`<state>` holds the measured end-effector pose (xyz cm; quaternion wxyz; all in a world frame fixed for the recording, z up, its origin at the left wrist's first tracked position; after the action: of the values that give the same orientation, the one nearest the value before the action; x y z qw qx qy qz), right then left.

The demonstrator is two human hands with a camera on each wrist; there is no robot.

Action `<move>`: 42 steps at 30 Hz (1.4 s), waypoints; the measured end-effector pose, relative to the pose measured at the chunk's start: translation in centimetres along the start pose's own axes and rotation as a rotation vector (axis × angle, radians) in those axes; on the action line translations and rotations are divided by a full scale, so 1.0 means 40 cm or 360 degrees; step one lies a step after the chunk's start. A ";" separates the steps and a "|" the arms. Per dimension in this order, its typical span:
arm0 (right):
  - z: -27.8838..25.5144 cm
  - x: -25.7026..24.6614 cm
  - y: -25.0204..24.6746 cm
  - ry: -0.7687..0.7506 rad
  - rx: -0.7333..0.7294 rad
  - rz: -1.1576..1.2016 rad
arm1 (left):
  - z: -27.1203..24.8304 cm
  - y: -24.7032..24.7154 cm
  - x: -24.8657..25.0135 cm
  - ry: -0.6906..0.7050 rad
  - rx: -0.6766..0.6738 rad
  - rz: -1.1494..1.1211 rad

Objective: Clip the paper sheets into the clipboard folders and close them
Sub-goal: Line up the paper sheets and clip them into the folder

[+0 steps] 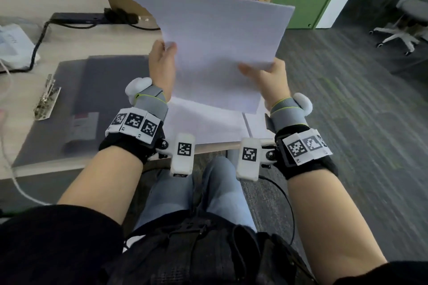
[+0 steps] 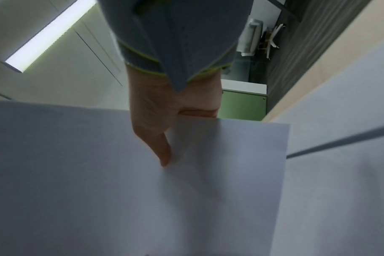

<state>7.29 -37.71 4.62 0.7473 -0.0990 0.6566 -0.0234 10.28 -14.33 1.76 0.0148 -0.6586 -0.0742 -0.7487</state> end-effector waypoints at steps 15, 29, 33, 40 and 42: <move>0.016 0.025 0.188 0.0066 -0.0176 0.0426 | -0.065 -0.198 0.012 0.0073 0.0391 0.0426; 0.128 0.061 0.483 0.0361 -0.0343 0.0139 | -0.148 -0.624 -0.042 -0.0640 0.0827 0.0996; 0.133 0.113 0.577 0.0552 -0.0405 0.0012 | -0.185 -0.699 -0.091 -0.0930 0.0661 0.1004; 0.130 0.154 0.657 0.0712 -0.0480 -0.0049 | -0.187 -0.719 -0.114 -0.0783 0.0630 0.0567; 0.126 0.161 0.671 0.0769 -0.0501 -0.0059 | -0.188 -0.726 -0.122 -0.0767 0.0606 0.0509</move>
<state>10.60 -11.88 -5.86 0.5440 -0.2173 0.8094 0.0423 0.05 13.01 -6.65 0.2366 -0.8053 -0.1100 -0.5324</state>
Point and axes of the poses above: each hand's wrist, its own z-axis towards the middle knuckle, its own y-axis out of the palm, x = y × z, the point moved 7 cm from there along z, towards the middle knuckle, and after that the axes turned 14 degrees about -x, right-handed, at the moved point
